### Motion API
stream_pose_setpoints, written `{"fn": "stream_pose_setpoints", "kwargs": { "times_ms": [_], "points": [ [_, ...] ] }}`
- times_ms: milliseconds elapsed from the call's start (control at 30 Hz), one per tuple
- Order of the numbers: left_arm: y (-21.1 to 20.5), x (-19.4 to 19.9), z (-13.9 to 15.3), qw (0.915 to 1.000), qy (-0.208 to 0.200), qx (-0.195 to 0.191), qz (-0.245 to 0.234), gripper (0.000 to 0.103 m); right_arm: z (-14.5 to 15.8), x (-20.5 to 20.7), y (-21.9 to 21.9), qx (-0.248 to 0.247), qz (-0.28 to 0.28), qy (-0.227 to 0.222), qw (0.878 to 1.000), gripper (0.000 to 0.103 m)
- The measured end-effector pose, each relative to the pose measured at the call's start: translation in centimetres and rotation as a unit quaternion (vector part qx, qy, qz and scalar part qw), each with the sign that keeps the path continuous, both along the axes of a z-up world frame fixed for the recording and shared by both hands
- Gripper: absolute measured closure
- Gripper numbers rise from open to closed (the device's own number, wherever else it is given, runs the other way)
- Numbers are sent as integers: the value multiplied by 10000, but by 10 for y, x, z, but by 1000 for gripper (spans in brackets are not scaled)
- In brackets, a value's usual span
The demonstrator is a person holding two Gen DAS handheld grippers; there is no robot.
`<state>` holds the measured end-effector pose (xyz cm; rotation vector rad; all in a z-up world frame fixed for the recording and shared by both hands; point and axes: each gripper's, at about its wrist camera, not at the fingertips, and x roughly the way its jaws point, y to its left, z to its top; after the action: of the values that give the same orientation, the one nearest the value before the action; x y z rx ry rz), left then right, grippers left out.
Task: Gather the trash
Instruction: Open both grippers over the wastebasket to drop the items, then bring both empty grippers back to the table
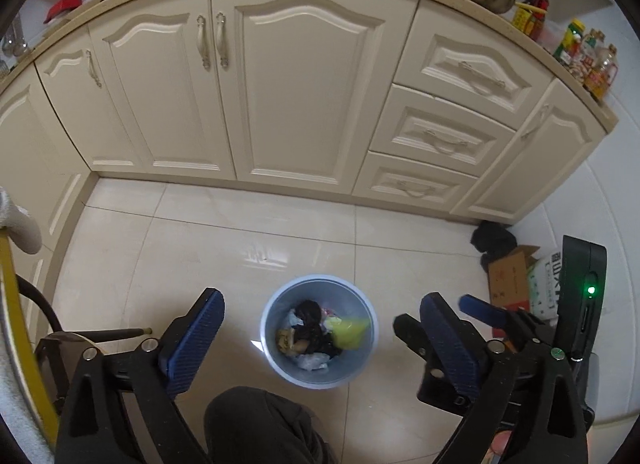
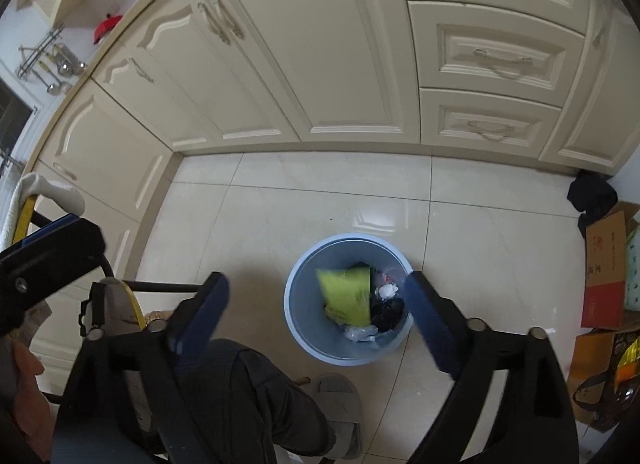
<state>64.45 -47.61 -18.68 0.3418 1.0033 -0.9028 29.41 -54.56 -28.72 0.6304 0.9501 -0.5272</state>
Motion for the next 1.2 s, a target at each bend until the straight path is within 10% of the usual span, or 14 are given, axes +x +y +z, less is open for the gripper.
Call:
{"fn": "stream_pose_setpoints", "kwargs": {
  "times_ms": [633,1200],
  "points": [
    [105,-28,82,9941,-665,-824,238,1,68,7,27,-310,-26,-291,9991,0],
    [334,-72,173,9617,-1481,-1941,1248,1,195,61,142,-1283,828,-1181,9812,0]
  ]
}}
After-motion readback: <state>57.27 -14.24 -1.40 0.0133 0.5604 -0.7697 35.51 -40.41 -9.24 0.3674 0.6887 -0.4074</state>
